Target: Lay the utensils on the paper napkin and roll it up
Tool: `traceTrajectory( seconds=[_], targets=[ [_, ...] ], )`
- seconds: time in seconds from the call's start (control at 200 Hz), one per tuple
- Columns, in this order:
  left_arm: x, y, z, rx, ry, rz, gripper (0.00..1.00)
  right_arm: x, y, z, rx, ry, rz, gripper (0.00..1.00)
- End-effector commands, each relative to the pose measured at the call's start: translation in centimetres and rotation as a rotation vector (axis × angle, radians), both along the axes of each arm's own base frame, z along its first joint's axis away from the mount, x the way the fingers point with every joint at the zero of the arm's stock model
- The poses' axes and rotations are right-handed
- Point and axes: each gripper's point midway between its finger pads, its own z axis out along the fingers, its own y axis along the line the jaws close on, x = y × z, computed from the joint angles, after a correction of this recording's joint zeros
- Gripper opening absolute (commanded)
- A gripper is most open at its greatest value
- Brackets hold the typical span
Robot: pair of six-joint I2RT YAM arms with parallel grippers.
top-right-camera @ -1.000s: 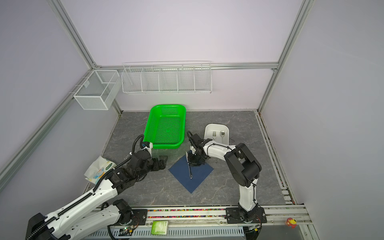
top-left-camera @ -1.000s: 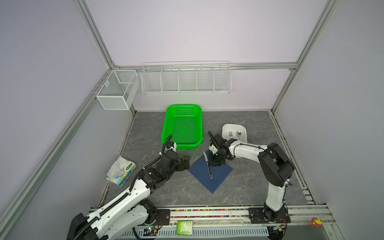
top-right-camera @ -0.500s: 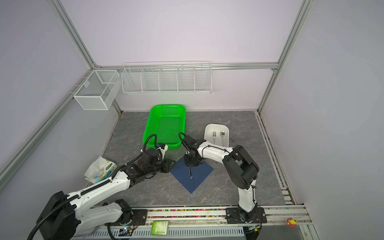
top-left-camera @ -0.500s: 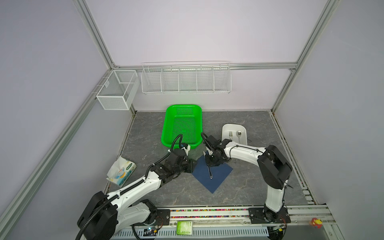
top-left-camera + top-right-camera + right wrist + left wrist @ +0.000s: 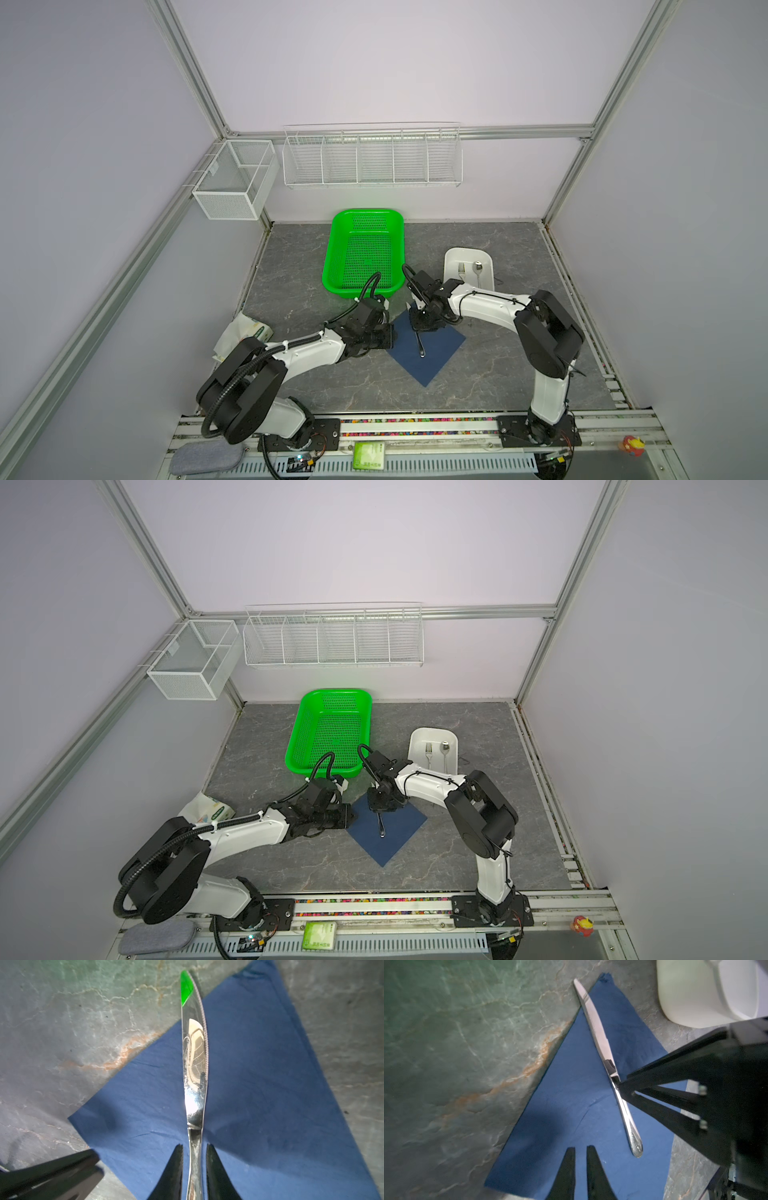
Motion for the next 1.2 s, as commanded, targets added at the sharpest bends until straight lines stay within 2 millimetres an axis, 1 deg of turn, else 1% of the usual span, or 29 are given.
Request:
traceTrajectory(
  seconds=[0.0,0.335,0.58,0.7,0.795,1.0,1.195],
  targets=[
    [0.9,-0.8,0.6,-0.044,-0.016,0.017,0.12,-0.3,-0.3,-0.3,-0.009,0.007,-0.023,0.23],
    [0.4,-0.3,-0.9,-0.017,0.017,0.026,0.07,-0.4,-0.1,-1.2,-0.039,0.016,-0.009,0.24],
    [0.1,0.2,-1.7,-0.015,0.028,0.049,0.04,-0.3,-0.6,-2.1,-0.124,-0.005,-0.001,0.23],
    [-0.2,0.8,-2.5,-0.006,0.034,0.068,0.03,-0.2,-1.3,-2.2,-0.214,-0.032,0.004,0.2],
    [-0.3,1.2,-2.9,0.007,0.037,0.078,0.01,-0.2,-1.3,-2.4,-0.215,-0.028,-0.003,0.2],
    [-0.5,1.6,-3.2,0.014,0.036,0.088,0.0,0.1,-1.0,-1.8,-0.167,-0.052,-0.058,0.17],
    [-0.6,1.9,-3.2,0.025,0.032,0.093,0.0,0.5,-1.7,-1.2,-0.151,-0.061,-0.097,0.17]
  ],
)
